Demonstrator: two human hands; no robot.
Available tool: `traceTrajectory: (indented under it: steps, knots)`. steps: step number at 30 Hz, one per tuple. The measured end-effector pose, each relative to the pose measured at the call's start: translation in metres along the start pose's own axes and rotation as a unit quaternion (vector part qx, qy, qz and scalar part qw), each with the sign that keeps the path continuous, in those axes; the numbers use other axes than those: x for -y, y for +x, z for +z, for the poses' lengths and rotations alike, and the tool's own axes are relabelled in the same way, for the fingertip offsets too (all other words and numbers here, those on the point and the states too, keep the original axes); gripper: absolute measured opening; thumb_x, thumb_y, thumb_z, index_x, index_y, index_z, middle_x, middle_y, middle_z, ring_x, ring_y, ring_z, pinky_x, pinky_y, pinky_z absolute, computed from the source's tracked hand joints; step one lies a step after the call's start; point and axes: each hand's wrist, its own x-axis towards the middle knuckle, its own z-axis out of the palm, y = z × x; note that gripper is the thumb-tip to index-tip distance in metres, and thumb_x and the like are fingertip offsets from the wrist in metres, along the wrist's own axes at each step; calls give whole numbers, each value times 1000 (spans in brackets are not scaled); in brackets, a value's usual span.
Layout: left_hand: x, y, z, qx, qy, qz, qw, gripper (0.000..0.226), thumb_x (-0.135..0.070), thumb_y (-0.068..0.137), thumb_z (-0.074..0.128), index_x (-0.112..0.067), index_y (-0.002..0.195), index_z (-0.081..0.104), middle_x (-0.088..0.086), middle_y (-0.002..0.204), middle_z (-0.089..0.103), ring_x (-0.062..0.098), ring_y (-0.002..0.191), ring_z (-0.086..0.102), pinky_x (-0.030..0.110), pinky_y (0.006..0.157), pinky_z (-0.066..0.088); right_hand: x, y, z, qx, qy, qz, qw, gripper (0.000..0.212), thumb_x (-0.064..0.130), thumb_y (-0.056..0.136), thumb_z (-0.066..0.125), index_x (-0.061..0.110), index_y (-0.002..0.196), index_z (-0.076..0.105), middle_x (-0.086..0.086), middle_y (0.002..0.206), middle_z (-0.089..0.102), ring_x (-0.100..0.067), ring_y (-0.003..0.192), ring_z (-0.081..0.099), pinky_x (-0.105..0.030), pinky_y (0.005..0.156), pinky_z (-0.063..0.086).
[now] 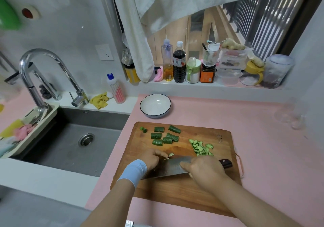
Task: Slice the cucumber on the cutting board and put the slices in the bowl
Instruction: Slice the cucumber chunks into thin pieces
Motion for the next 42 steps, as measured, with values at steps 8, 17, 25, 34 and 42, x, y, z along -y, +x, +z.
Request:
traceTrajectory:
  steps: [8, 17, 25, 34, 42]
  knots:
    - [41, 13, -66, -224, 7, 27, 974, 52, 8, 84, 39, -39, 72, 58, -9, 99, 61, 19, 96, 54, 19, 92, 34, 19, 11, -11, -1, 74, 84, 994, 41, 23, 100, 43, 39, 135, 55, 0, 98, 69, -28, 90, 64, -35, 66, 49]
    - [7, 22, -30, 146, 36, 98, 984, 47, 10, 79, 39, -22, 68, 71, -6, 89, 73, 12, 93, 64, 26, 97, 47, 52, 8, -21, 3, 39, 90, 995, 29, 26, 95, 51, 37, 121, 59, 1, 92, 66, -27, 79, 64, -30, 55, 40]
    - [30, 29, -41, -16, -24, 128, 991, 44, 9, 90, 41, -25, 79, 68, -9, 100, 66, 13, 102, 58, 17, 96, 36, 61, -5, -15, -9, 74, 157, 985, 32, 26, 94, 45, 36, 122, 59, 3, 94, 68, -26, 82, 63, -32, 63, 50]
    - [66, 17, -28, -46, 217, 102, 970, 50, -42, 78, 68, -28, 125, 57, -1, 128, 51, 23, 119, 50, 30, 102, 41, 46, -33, 0, -23, 294, 361, 885, 22, 35, 96, 52, 43, 102, 72, 12, 78, 68, -9, 73, 62, -27, 63, 50]
    - [44, 14, 33, -66, 152, 84, 983, 48, -29, 77, 80, -17, 118, 61, 5, 124, 46, 26, 112, 52, 33, 103, 41, 33, -45, 15, -80, 413, 412, 808, 41, 29, 95, 59, 38, 55, 54, 13, 53, 57, -7, 57, 55, -26, 49, 33]
